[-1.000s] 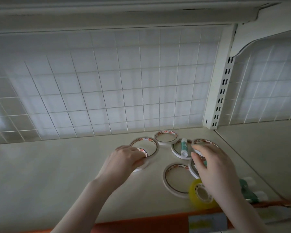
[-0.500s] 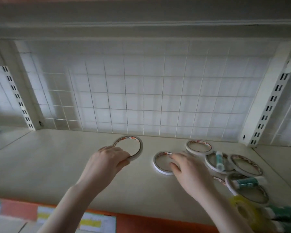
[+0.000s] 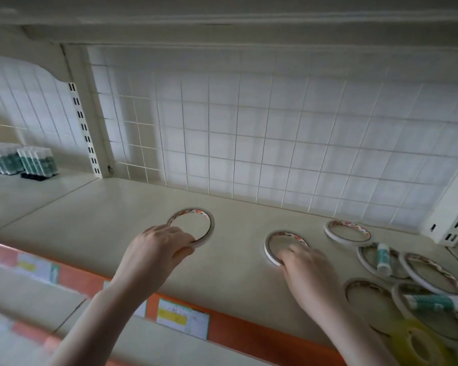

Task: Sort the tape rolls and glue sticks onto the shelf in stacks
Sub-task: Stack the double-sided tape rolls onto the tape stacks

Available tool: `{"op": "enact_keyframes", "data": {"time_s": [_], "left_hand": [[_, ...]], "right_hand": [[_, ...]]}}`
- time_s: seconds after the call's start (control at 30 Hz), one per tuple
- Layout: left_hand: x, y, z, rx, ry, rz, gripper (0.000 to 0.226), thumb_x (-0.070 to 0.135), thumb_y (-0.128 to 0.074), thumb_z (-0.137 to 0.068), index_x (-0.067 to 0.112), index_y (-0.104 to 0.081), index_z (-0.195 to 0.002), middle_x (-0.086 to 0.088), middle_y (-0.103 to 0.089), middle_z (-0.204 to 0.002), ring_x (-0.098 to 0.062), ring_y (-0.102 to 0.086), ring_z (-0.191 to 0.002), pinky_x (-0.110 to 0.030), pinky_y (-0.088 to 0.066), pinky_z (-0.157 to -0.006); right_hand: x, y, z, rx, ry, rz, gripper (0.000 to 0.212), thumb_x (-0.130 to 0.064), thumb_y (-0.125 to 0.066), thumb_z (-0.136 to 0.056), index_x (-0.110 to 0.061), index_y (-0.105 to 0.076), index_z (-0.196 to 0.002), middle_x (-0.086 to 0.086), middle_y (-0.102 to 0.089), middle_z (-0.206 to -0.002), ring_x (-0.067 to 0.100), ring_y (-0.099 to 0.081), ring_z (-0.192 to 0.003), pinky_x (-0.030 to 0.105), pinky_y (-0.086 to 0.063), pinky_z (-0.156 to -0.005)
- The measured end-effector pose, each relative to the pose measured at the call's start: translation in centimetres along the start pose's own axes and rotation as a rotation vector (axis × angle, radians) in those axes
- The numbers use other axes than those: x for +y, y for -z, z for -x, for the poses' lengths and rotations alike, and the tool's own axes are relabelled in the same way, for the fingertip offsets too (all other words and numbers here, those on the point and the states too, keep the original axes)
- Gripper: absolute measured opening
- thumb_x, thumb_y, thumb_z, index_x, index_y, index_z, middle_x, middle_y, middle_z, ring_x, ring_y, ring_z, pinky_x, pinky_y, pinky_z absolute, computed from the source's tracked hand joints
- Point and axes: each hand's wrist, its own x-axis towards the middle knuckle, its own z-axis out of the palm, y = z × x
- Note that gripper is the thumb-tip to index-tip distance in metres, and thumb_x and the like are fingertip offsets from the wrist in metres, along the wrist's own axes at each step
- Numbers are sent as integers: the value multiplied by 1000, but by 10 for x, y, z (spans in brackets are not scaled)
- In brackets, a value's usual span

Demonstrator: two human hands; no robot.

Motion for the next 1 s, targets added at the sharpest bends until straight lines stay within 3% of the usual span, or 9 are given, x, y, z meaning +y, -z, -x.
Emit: {"op": "enact_keyframes", "data": {"time_s": [0.23,0.43,0.53,0.6,0.7,0.8,0.9,1.0], "left_hand": [[-18,19,22,3,88,-29,9,30,-64,-67,26,-69,-73,10,-64,-66,-16,-63,-58,-25,-48,-50],[-66,54,41,46,131,-84,7,31,-64,-65,27,-68,-68,11,-62,-63,-14,-61,-56,-19,-38,-51],[-107,76,55,79,152,-77,11,34,-63,-68,25,-69,-70,10,-63,-64,-15,-62,-58,-22,-43,-52],[-142,92,68,100,153,-79,22,41,-54,-73,24,-68,-71,10,-63,-65,-15,-62,-59,-26,-46,-53],[-204,115,89,103,148,-64,30,43,-45,-76,24,-68,-74,8,-64,-67,-17,-62,-62,-29,-51,-53],[-266,142,108,94,140,-89,23,41,-53,-76,23,-68,-76,8,-64,-67,-18,-63,-62,-32,-53,-55],[-320,171,125,109,170,-126,12,31,-63,-70,22,-69,-73,7,-65,-66,-19,-63,-61,-31,-53,-55],[-367,196,137,116,176,-157,10,29,-64,-69,22,-70,-73,7,-66,-66,-17,-64,-61,-28,-53,-55]], "right_hand": [[-19,-10,-4,139,36,-94,43,-3,-88,-41,-21,-53,-57,0,-55,-51,20,-56,-49,28,-45,-49],[-81,-9,-32,233,35,-210,32,-7,-87,-52,-21,-64,-68,-5,-61,-63,21,-62,-63,30,-46,-56],[-132,-12,-54,322,56,-271,21,-7,-79,-64,-20,-66,-73,-5,-62,-66,23,-63,-66,30,-38,-63],[-173,-12,-70,360,73,-298,9,-14,-67,-68,-21,-66,-74,-5,-61,-66,23,-63,-66,31,-42,-61],[-241,-17,-96,362,75,-329,8,-20,-60,-71,-22,-66,-75,-5,-62,-68,22,-62,-67,29,-44,-59],[-307,-21,-123,370,73,-353,8,-13,-67,-76,-22,-66,-78,-6,-62,-71,22,-62,-70,29,-38,-63],[-367,-20,-152,354,72,-398,23,-4,-80,-67,-18,-67,-79,-3,-64,-71,25,-63,-70,31,-44,-62],[-420,-18,-181,325,99,-423,23,-4,-81,-67,-18,-67,-80,-2,-65,-72,27,-63,-70,35,-47,-61]]}}
